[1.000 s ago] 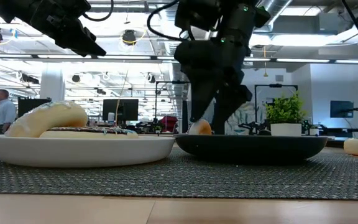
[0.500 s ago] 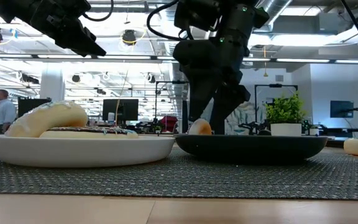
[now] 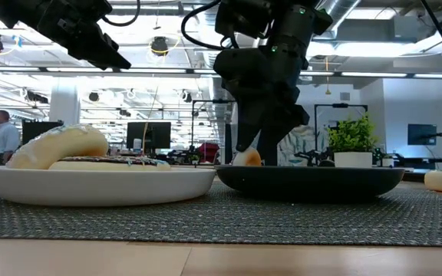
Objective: Pick & Place donuts
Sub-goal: Adjust the small purple donut on the black plate
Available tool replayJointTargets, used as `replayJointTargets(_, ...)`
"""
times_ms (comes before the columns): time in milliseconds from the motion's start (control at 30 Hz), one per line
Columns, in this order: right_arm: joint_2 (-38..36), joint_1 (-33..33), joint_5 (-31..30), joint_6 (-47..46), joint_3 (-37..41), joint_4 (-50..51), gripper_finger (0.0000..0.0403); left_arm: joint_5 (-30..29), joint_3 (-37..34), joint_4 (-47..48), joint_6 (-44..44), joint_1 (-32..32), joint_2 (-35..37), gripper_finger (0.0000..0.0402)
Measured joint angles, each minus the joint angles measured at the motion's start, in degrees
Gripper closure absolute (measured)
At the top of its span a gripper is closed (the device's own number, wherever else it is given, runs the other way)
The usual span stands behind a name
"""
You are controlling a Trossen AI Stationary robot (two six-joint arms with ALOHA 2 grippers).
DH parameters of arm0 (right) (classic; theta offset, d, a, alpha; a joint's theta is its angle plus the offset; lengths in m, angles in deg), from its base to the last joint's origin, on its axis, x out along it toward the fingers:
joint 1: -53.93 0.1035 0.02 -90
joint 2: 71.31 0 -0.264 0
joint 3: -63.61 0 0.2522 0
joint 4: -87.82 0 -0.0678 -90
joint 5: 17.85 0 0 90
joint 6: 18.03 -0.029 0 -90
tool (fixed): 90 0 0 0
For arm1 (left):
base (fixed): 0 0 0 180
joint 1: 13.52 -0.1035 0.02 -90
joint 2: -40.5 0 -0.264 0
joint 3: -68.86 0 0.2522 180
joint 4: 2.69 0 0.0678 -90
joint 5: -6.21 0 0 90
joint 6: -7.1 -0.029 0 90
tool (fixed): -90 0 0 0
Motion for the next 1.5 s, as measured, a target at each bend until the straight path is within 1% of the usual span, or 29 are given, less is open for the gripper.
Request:
replayJointTargets(500,0.0,0.0,0.11,0.48,0.02,0.19,0.0259,0.0,0.0,0.0,1.25,0.02,0.0,0.0401)
replayJointTargets(767,0.0,0.31,-0.54,0.52,0.02,0.32,0.0281,0.0,0.0,0.0,1.25,0.02,0.02,0.0401)
replayJointTargets(967,-0.29,1.06,-1.05,0.52,0.08,0.46,0.0284,0.0,0.0,0.0,1.24,0.02,0.02,0.0401)
replayJointTargets(1067,-1.39,2.05,-3.75,0.52,0.03,0.49,0.0284,0.0,0.0,0.0,1.27,0.02,0.0,0.0401)
replayJointTargets(1133,-3.01,2.9,-6.18,0.79,0.17,2.21,0.0284,0.0,0.0,0.0,1.76,0.02,0.02,0.0401)
replayJointTargets(1200,-4.38,3.61,-7.59,0.98,-0.05,1.35,0.0284,0.0,0.0,0.0,2.63,0.02,0.0,0.0401)
replayJointTargets(1267,-5.6,4.65,-8.55,1.3,0.28,3.77,0.0284,-0.02,0.0,-0.04,3.45,0.02,0.02,0.0401)
replayJointTargets(1300,-5.89,5.28,-9.33,1.31,0.4,3.41,0.0284,-0.02,0.0,-0.07,3.86,0.02,0.02,0.0401)
replayJointTargets(1400,-6.89,7.89,-12.83,0.59,2.17,3.98,0.0284,-0.01,0.0,-0.24,5.54,0.07,0.04,0.0401)
replayJointTargets(1500,-7.48,10.43,-14.14,-2.44,4.8,2.67,0.0284,0.0,0.0,-0.11,7.23,0.07,0.02,0.0401)
